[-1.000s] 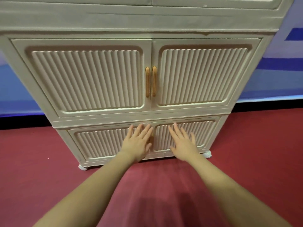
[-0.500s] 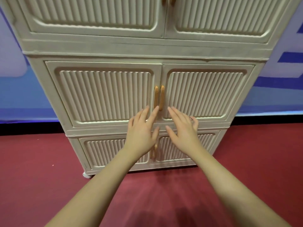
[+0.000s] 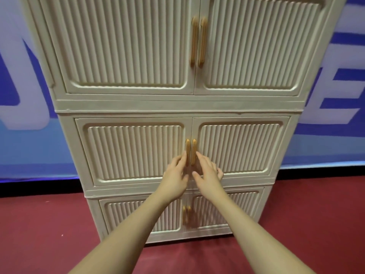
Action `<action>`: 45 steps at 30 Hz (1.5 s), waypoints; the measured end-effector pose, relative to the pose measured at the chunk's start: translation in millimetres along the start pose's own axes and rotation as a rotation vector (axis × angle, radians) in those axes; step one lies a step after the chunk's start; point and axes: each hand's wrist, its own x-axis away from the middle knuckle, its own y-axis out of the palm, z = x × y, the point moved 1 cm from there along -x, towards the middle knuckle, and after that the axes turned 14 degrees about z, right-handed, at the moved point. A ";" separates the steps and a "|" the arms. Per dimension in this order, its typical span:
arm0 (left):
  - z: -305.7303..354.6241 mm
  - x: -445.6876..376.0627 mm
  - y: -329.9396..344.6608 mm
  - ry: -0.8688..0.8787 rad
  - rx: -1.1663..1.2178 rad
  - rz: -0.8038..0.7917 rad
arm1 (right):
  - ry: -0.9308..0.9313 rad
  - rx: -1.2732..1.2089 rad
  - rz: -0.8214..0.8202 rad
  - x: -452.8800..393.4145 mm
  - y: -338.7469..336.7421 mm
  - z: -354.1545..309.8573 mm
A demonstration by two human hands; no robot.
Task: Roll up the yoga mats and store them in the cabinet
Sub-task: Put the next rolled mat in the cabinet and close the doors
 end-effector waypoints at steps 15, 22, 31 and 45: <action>17.3 24.3 -14.3 -0.054 0.283 -0.042 | -0.086 -0.058 0.287 34.5 -35.4 -1.2; 48.8 43.3 -37.7 0.248 -0.163 0.497 | -0.370 0.192 0.494 24.6 -89.8 -40.0; 87.0 8.5 -72.3 0.315 -0.514 0.413 | -0.495 0.389 0.405 -0.3 -109.8 -45.1; 127.8 37.1 -173.2 0.049 -0.577 -0.235 | -0.027 0.718 -0.332 25.4 -189.1 -100.2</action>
